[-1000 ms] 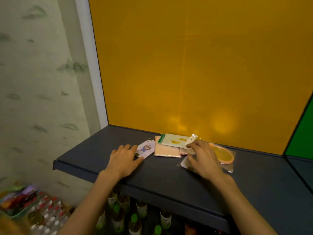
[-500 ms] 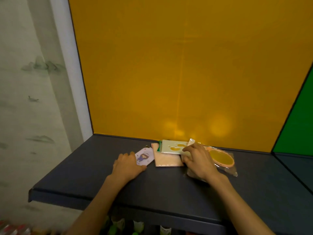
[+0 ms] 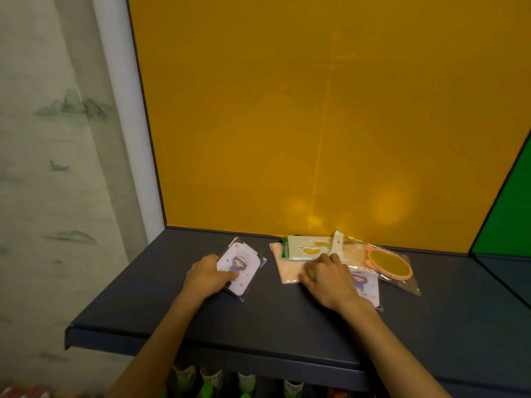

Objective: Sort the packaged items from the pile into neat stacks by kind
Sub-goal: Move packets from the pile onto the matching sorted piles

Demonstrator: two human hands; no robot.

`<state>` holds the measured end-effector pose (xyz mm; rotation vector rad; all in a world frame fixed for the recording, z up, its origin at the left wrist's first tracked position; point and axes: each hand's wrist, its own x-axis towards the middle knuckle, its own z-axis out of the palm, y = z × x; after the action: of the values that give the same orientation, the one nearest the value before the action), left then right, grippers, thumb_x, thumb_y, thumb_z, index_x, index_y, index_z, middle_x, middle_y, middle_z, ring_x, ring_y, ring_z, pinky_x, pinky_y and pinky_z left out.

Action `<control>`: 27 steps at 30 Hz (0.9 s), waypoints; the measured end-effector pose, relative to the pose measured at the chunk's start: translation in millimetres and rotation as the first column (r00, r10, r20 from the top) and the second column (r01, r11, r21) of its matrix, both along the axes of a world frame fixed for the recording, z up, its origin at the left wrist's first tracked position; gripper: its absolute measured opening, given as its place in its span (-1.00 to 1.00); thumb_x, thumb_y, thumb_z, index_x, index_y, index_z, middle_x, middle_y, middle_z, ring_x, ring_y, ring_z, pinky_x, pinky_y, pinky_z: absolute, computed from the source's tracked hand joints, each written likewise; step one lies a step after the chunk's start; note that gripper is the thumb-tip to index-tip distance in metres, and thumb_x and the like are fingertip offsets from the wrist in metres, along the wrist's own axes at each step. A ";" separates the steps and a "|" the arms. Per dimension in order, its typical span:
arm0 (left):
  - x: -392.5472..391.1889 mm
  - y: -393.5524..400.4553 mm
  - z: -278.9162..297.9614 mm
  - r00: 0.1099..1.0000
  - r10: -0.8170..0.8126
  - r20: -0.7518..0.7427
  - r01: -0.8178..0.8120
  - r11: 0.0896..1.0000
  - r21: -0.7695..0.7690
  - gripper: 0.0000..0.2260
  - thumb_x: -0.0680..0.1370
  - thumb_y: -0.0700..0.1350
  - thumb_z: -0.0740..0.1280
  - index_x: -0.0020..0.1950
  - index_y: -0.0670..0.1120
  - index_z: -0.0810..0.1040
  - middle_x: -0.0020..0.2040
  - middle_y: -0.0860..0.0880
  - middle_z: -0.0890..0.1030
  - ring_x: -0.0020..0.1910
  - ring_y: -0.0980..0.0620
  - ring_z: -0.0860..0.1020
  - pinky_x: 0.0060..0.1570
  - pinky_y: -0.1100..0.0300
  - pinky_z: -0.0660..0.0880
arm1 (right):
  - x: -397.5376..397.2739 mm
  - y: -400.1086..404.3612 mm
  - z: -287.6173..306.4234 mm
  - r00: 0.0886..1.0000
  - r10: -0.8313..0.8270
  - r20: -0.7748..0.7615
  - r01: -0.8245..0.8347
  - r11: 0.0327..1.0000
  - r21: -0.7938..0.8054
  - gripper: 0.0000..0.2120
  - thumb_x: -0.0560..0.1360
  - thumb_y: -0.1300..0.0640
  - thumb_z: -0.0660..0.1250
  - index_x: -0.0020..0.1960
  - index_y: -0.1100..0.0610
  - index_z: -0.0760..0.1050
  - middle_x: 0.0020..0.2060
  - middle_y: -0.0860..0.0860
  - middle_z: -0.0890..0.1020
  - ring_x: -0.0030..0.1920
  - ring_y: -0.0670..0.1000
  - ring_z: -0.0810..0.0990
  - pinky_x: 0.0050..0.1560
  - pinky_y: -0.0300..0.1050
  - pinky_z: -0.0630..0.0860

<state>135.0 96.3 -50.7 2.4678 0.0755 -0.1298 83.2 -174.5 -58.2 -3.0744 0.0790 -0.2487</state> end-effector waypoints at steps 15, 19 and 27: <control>0.2 40.2 -5.1 0.973 0.227 -0.039 -0.207 0.784 -0.586 -0.83 0.65 -0.08 0.26 0.16 -0.15 0.46 0.07 -0.14 0.62 -0.12 -0.06 0.65 -0.25 0.09 0.62 | -0.5 46.8 -1.6 0.975 -0.216 0.051 0.199 0.952 0.232 -0.27 0.37 -0.45 0.28 0.21 0.14 0.56 0.20 0.12 0.50 0.22 0.12 0.43 0.20 0.01 0.43; -3.7 45.7 -6.1 0.978 0.207 -0.010 -0.173 0.791 -0.587 -0.84 0.64 -0.09 0.27 0.17 -0.13 0.46 0.08 -0.12 0.61 -0.06 -0.05 0.63 -0.29 0.14 0.60 | 2.0 57.1 -0.9 0.963 -0.270 -0.010 0.267 0.946 0.185 -0.10 0.28 -0.54 0.25 0.29 0.16 0.50 0.24 0.14 0.46 0.27 0.17 0.39 0.24 0.06 0.41; -8.5 49.0 -3.1 0.979 0.196 0.053 -0.127 0.795 -0.593 -0.85 0.64 -0.08 0.27 0.17 -0.10 0.44 0.11 -0.12 0.60 0.00 -0.05 0.62 -0.30 0.15 0.59 | 19.2 60.6 5.9 0.931 -0.251 -0.264 0.345 0.842 0.415 -0.35 0.08 -0.38 0.54 -0.08 0.08 0.52 0.08 0.07 0.58 0.18 0.15 0.46 0.06 0.02 0.42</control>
<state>126.5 145.3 -53.7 1.8272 0.1714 0.0571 102.4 -113.9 -52.3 -2.5889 0.5509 0.0670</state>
